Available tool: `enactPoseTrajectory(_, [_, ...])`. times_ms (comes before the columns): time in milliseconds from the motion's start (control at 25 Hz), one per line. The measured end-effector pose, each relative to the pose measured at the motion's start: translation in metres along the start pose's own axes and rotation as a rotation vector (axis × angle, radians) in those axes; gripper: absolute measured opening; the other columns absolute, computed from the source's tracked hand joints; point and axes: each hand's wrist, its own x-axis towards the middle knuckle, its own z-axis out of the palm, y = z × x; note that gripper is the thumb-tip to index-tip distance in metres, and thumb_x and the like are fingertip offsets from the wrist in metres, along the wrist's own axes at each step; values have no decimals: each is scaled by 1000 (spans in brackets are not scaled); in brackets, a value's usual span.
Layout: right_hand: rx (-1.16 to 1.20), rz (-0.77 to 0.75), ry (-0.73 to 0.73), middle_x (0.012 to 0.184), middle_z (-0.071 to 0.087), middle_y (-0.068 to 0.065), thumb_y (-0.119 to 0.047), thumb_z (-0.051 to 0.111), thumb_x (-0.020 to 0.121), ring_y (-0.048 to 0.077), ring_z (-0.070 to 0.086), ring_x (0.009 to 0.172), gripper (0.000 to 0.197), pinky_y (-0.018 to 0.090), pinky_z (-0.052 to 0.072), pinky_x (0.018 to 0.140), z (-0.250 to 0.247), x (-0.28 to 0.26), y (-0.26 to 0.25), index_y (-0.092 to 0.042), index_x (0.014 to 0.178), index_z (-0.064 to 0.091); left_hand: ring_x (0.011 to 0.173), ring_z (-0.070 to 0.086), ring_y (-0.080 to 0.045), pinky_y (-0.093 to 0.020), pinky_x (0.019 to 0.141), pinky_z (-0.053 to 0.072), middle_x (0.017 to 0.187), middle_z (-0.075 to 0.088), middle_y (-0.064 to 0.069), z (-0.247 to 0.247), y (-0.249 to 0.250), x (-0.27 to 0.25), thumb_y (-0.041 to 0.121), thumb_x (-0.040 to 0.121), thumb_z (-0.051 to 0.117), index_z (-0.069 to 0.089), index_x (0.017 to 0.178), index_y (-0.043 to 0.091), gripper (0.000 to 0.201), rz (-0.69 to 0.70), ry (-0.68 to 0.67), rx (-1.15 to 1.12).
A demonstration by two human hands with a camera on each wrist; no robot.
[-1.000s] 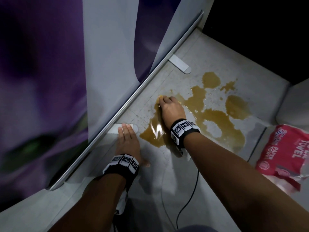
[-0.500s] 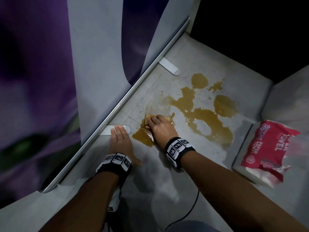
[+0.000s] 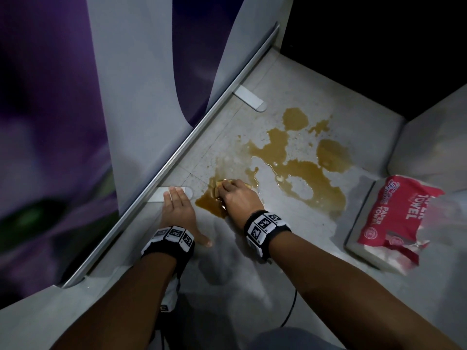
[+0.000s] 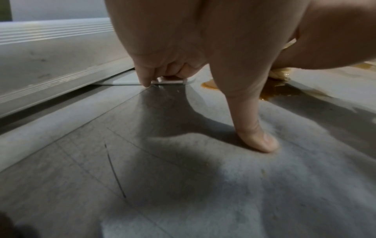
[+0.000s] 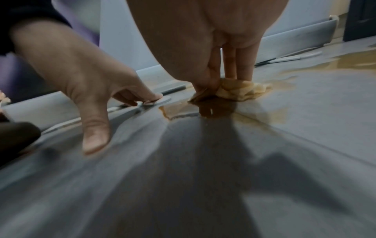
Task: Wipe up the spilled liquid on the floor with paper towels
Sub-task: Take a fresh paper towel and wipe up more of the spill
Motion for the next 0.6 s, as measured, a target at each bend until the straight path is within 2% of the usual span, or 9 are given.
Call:
enactPoseTrajectory(120, [57,44,-11,114,67,1,-11,67,83,25,56,112,29,32,48,87,-5,-1,-1,-15,112,69,148,-10,-44,-46,122,-1,157,-16,-32,-3,0,-1,81,52,72,-16,146,-13,160,1,-20,-10])
enactPoseTrajectory(200, [176,110,-3,103,68,0,-6,64,84,24,59,102,23,32,51,80,-6,-1,0,-19,101,72,148,-12,-44,-45,123,-1,157,-18,-31,-2,-1,0,79,51,75,-18,146,-12,161,2,-30,-48])
enactPoseTrajectory(240, [290,155,16,101,69,3,-2,60,85,25,61,99,27,33,53,80,-7,-1,2,-19,101,74,147,-13,-44,-45,123,0,157,-19,-30,-1,-2,0,79,49,76,-19,147,-11,163,1,-33,-69])
enactPoseTrajectory(320, [542,256,100,108,72,7,4,52,87,24,64,99,39,31,52,88,-12,-3,8,-18,107,77,148,-14,-43,-45,123,0,157,-20,-29,2,-4,2,79,46,77,-20,147,-10,165,1,-26,-96])
enactPoseTrajectory(400, [747,381,177,114,73,6,6,48,90,17,62,98,41,16,46,88,-20,-10,14,-16,110,77,148,-14,-42,-45,123,0,157,-20,-28,4,-5,2,80,46,76,-20,147,-9,166,10,-11,-97])
enactPoseTrajectory(480, [950,530,228,106,75,3,4,52,93,10,62,86,35,2,43,73,-26,-16,21,-14,107,78,148,-13,-41,-44,123,1,158,-19,-27,3,-5,0,81,45,76,-20,148,-8,166,11,-3,-111])
enactPoseTrajectory(520, [1066,599,248,99,75,1,3,55,93,10,64,80,32,2,45,65,-28,-18,23,-15,104,79,148,-12,-40,-43,123,1,158,-18,-27,2,-6,-2,81,44,76,-19,148,-8,166,9,2,-113])
enactPoseTrajectory(600, [1310,717,291,85,73,-4,6,59,91,13,67,74,30,11,51,56,-37,-24,30,-16,96,79,149,-9,-40,-42,123,3,159,-14,-27,-3,-8,-4,84,40,75,-16,149,-7,169,11,11,-104])
